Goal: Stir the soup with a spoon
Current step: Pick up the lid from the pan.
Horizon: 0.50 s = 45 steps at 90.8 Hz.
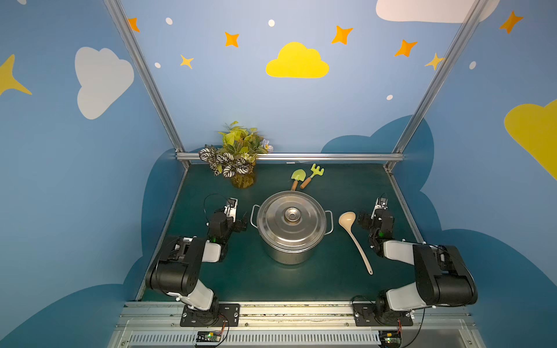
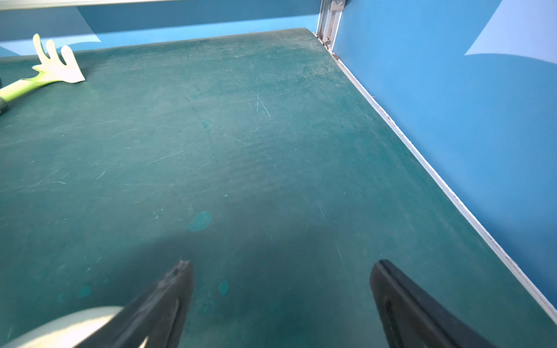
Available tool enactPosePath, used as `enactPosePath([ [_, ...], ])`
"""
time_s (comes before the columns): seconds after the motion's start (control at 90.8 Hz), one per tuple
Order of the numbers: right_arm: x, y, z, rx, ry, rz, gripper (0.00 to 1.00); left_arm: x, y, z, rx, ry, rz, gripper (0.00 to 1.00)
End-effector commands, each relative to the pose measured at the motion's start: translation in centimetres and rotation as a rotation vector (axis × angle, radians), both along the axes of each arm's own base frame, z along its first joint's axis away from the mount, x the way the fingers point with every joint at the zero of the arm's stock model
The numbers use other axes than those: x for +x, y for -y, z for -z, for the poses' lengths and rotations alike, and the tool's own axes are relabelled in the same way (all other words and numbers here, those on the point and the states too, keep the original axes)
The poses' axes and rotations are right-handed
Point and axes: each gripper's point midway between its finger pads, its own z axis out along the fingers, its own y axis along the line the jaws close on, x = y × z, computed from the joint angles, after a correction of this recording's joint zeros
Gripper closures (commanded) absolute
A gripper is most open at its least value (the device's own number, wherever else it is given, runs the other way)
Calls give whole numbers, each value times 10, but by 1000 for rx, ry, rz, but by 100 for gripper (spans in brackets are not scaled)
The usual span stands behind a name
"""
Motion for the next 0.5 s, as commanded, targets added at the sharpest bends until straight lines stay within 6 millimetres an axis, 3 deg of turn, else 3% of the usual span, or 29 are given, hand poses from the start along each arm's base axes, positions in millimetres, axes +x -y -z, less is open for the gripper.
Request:
enactPosePath([
  [0.0,5,-2,-11,-2,32,-9,2,1,1,-3,-2,8,11,0],
  [0.308,4,-2,-10,9,31,-18,2,2,-1,-3,-4,8,8,0],
  [0.374,3,-3,-21,-15,66,-10,2,0,-7,-13,45,43,-69,0],
  [0.485,-6,-9,-58,-52,68,-25,2,-13,-5,-55,141,117,-144,0],
])
